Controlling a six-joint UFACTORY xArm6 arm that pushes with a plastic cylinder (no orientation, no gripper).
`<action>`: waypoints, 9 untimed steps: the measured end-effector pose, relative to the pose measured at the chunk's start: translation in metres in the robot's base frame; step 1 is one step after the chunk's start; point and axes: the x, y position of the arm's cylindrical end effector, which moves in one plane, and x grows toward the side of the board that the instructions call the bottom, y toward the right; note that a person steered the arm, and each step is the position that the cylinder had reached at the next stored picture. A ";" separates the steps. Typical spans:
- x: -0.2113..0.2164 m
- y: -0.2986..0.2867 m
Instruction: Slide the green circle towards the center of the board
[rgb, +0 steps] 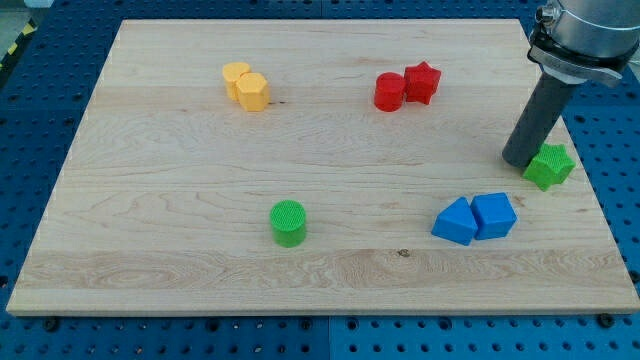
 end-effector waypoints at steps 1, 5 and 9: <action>0.000 0.000; -0.014 -0.136; -0.018 -0.310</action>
